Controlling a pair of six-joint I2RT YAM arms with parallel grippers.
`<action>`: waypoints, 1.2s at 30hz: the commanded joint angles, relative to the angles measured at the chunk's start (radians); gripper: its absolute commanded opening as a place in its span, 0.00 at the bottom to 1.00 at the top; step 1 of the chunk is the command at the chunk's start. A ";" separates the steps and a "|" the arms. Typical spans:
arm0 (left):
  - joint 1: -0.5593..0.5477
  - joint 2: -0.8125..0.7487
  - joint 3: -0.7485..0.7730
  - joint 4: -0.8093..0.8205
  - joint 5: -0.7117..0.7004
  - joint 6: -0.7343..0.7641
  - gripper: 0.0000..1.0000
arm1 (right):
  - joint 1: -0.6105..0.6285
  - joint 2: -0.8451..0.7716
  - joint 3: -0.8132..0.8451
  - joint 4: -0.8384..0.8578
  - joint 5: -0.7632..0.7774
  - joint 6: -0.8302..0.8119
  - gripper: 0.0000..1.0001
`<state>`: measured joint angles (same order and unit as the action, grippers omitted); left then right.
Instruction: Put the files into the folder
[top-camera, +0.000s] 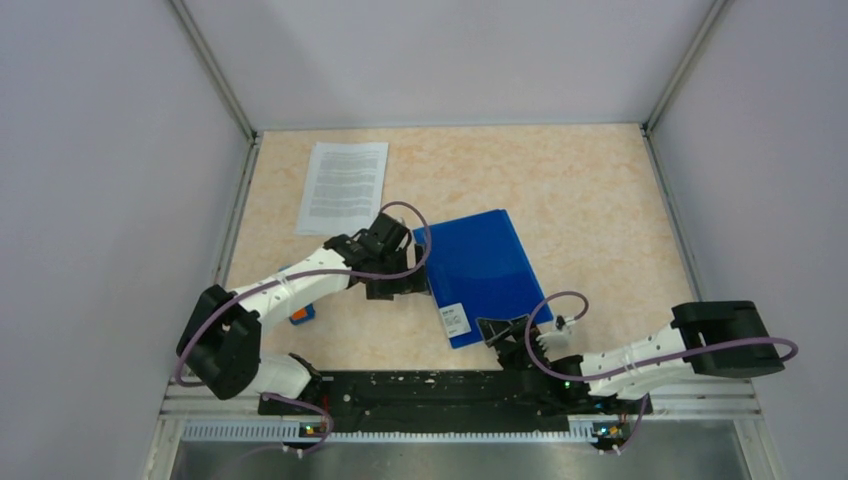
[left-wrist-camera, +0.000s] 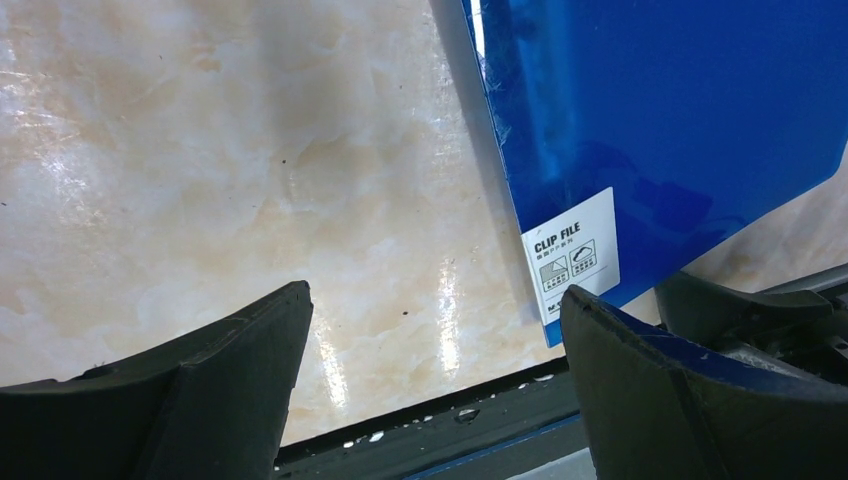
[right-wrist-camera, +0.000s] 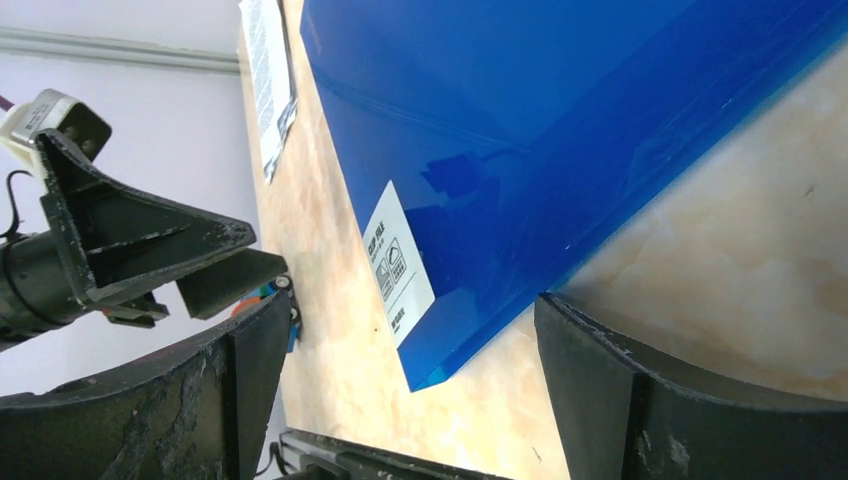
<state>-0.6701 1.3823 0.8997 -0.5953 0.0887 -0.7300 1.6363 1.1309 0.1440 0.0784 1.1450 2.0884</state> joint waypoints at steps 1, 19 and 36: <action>0.004 0.020 0.023 0.038 0.034 0.006 0.99 | 0.010 0.027 -0.001 0.113 0.001 0.352 0.90; 0.004 0.031 0.011 0.049 0.043 0.008 0.99 | 0.010 0.145 0.017 0.304 -0.023 0.323 0.89; 0.004 0.043 0.006 0.057 0.041 0.011 0.99 | 0.010 0.202 0.021 0.429 -0.023 0.298 0.89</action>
<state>-0.6693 1.4189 0.8997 -0.5743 0.1204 -0.7300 1.6363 1.3418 0.1444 0.5022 1.1019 2.0884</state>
